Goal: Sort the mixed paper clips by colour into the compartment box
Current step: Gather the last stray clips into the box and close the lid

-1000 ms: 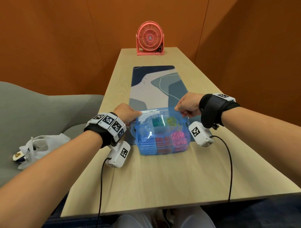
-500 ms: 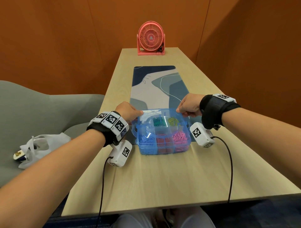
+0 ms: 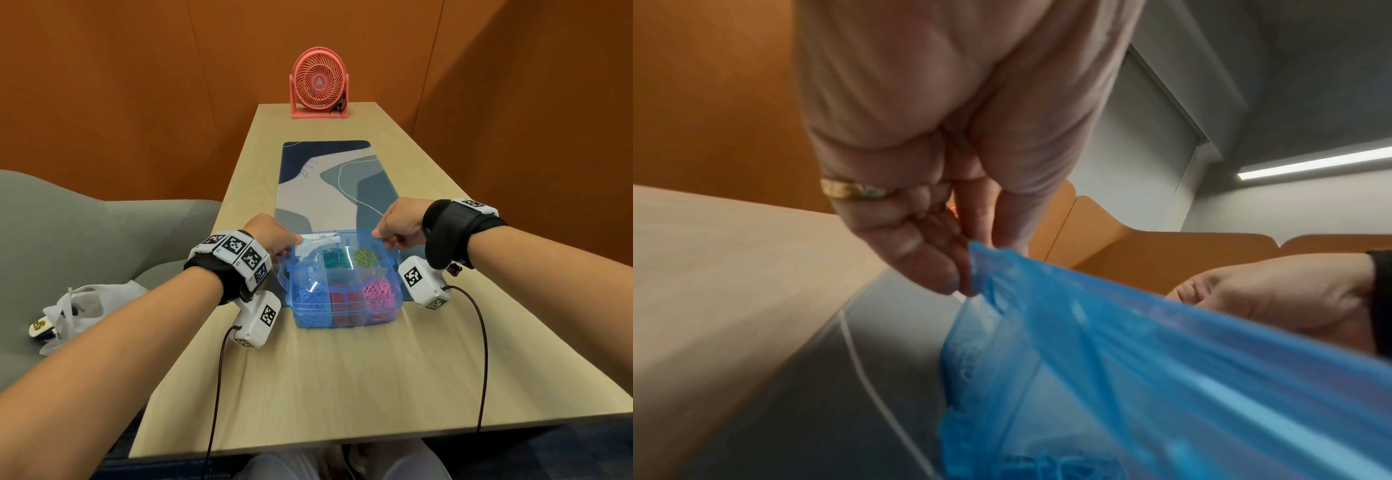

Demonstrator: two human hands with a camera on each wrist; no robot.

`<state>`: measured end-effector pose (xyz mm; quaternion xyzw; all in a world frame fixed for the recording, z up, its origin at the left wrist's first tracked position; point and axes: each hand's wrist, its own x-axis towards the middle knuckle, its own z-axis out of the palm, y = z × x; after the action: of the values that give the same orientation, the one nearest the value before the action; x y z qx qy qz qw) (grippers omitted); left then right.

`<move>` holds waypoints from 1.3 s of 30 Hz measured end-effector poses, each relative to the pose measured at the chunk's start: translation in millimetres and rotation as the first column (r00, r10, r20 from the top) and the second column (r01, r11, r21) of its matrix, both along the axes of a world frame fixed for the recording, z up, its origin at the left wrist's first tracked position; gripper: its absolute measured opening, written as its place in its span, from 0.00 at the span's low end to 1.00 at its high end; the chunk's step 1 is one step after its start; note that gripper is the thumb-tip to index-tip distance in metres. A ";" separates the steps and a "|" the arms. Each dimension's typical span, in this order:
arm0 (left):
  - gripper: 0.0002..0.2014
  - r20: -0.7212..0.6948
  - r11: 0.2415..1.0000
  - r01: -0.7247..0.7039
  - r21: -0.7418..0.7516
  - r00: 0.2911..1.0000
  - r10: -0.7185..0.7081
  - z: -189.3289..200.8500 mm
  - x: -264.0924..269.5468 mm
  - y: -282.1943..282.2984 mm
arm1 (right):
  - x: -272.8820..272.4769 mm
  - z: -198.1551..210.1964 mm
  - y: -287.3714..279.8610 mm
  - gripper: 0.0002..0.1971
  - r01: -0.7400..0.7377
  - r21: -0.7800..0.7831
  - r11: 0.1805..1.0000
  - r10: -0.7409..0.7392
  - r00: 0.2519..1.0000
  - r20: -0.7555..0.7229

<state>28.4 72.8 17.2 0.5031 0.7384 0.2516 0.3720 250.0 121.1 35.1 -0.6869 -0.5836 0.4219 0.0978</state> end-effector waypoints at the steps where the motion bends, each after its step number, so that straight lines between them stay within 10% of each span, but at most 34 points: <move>1: 0.14 0.002 1.000 -0.002 0.003 1.000 0.002 -0.1 0.2 0.4 | 0.5 0.3 0.2 0.09 0.005 -0.009 1.000 -0.005 1.000 -0.007; 18: 0.13 0.008 0.999 -0.018 -0.030 1.000 0.018 -2.5 0.9 5.2 | 1.2 -3.6 5.0 0.03 0.071 -0.095 0.993 -0.078 0.995 -0.066; 29: 0.21 -0.030 0.977 0.207 -0.060 0.978 -0.209 -1.4 -8.6 -7.8 | 6.0 3.4 -17.7 0.19 -0.115 -0.085 0.990 0.121 0.990 0.067; 35: 0.35 -0.346 0.908 0.416 0.048 0.860 -0.375 2.2 -11.5 -28.3 | 11.5 -3.2 -34.4 0.29 -0.158 -0.048 0.986 0.156 0.986 -0.053; 39: 0.27 -0.554 0.759 0.651 0.027 0.642 -0.531 5.7 -8.9 -52.2 | 10.2 -4.9 -47.1 0.20 -0.437 0.251 0.864 0.340 0.873 0.349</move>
<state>19.5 20.6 22.9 0.8038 0.5695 0.0526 0.1634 260.1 74.0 30.3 -0.5829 -0.7799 0.2255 0.0330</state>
